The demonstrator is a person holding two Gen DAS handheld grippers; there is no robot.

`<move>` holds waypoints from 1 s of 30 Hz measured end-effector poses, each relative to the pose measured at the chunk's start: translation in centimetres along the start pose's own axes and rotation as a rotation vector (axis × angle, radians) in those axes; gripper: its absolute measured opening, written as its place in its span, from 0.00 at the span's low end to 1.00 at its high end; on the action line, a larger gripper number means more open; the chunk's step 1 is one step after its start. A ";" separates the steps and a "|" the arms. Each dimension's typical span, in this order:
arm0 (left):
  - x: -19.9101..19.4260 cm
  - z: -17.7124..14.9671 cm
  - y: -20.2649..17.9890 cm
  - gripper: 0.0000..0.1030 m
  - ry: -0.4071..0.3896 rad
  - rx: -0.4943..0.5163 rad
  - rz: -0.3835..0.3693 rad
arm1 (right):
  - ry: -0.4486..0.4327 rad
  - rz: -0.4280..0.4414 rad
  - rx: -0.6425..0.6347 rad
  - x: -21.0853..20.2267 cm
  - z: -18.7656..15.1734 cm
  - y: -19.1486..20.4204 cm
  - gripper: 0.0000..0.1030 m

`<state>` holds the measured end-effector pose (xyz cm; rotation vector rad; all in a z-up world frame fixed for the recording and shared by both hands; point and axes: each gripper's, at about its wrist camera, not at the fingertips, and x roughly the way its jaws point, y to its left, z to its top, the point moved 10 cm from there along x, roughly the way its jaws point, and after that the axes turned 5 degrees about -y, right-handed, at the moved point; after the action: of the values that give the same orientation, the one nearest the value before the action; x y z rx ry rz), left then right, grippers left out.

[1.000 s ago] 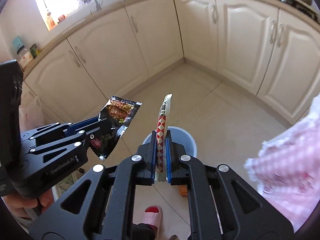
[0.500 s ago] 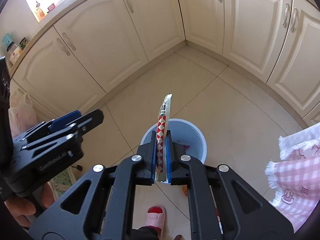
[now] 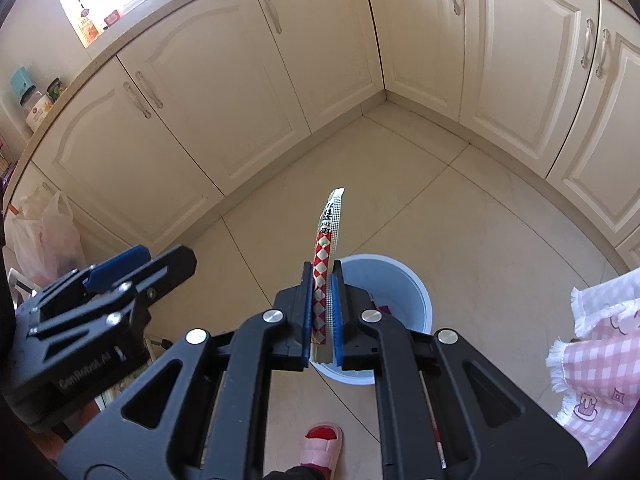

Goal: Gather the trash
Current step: 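Open the left tool over the bin while the right tool releases the striped packet, then move both open tools back over the table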

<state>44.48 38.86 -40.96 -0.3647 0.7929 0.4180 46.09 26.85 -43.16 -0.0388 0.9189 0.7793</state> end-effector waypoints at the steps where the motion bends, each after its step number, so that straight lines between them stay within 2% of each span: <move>1: -0.1 0.1 0.1 0.59 -0.001 -0.004 0.003 | -0.009 0.001 0.006 0.0 0.4 0.0 0.11; 8: -1.9 0.8 1.1 0.59 -0.029 -0.033 0.030 | -0.051 0.004 0.006 -1.3 2.1 0.8 0.11; 14: -5.2 1.8 0.6 0.59 -0.074 -0.036 0.020 | -0.094 0.002 0.004 -5.0 2.8 1.2 0.11; 20: -10.8 2.6 -1.1 0.61 -0.143 -0.017 0.003 | -0.157 -0.003 -0.012 -11.6 3.1 1.6 0.13; 26: -17.4 2.6 -4.3 0.64 -0.221 0.007 -0.025 | -0.257 -0.025 -0.023 -20.3 2.9 1.5 0.16; 28: -20.0 2.4 -5.9 0.65 -0.253 0.020 -0.045 | -0.306 -0.035 -0.008 -24.0 2.6 1.0 0.21; 30: -22.6 1.9 -8.2 0.69 -0.282 0.035 -0.084 | -0.350 -0.035 0.024 -27.5 2.3 0.0 0.33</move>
<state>35.44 27.73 -21.60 -0.2971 0.5075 0.3665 37.84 11.45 -21.81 0.0999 0.5938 0.7147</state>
